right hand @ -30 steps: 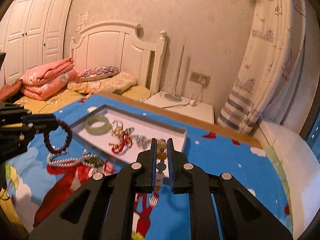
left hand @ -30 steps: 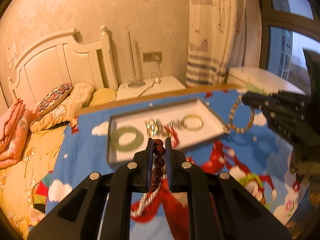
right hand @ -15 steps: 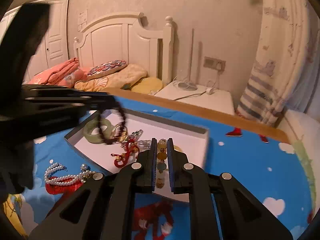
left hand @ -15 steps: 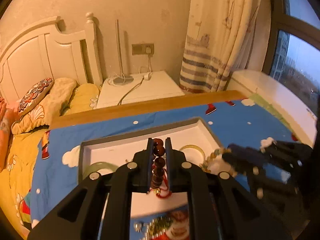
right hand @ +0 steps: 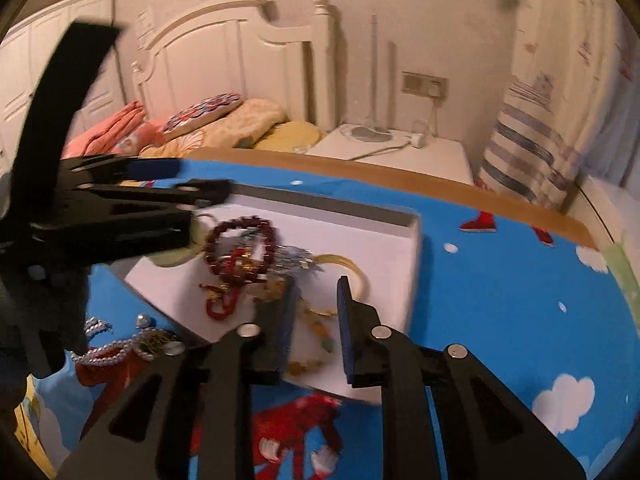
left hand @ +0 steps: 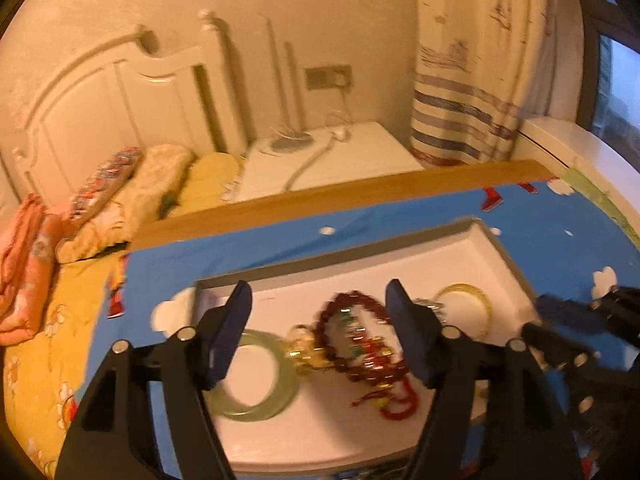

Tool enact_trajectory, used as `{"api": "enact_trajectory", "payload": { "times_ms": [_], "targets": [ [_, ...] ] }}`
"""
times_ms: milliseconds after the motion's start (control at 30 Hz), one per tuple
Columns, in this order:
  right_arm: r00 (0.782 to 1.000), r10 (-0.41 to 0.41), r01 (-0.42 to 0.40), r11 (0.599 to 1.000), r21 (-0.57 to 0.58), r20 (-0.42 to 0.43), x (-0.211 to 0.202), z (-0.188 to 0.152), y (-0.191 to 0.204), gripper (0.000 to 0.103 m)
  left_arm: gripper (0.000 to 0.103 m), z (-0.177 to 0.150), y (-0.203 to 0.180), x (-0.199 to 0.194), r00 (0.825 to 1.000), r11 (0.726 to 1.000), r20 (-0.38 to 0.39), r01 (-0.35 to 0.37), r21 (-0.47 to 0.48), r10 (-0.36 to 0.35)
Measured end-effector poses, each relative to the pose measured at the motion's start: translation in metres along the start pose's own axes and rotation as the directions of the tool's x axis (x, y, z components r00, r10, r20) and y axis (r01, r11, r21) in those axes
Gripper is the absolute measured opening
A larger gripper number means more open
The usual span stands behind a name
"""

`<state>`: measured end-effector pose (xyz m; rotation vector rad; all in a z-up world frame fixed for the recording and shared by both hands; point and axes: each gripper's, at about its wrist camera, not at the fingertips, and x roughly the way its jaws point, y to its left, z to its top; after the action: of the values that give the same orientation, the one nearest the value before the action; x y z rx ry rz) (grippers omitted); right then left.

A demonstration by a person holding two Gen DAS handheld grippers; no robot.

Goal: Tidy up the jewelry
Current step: 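Carry both bracelets into the white box and open both tools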

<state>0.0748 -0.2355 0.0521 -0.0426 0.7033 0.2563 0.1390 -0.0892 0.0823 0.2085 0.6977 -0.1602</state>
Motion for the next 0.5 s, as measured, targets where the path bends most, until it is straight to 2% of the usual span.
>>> {"api": "enact_trajectory", "payload": {
  "times_ms": [100, 200, 333, 500],
  "targets": [
    [1.000, -0.004, 0.004, 1.000, 0.028, 0.002, -0.007, -0.004, -0.009, 0.017, 0.091, -0.009, 0.013, -0.015, 0.998, 0.999, 0.026, -0.050, -0.005, 0.050],
    [1.000, -0.002, 0.002, 0.998, 0.057, -0.003, -0.014, -0.010, -0.018, 0.018, 0.098, -0.026, 0.033, -0.036, 0.992, 0.993, 0.051, -0.115, -0.028, 0.116],
    [1.000, 0.012, -0.009, 0.996, 0.086, -0.029, -0.022, -0.026, -0.024, 0.021, 0.101, -0.060, 0.061, -0.060, 0.986, 0.983, 0.017, -0.166, -0.081, 0.168],
    [0.997, 0.035, -0.030, 0.996, 0.083, -0.068, -0.033, -0.052, -0.016, 0.021, 0.101, -0.117, 0.101, -0.081, 0.984, 0.967, -0.055, -0.179, -0.183, 0.172]
  ]
}}
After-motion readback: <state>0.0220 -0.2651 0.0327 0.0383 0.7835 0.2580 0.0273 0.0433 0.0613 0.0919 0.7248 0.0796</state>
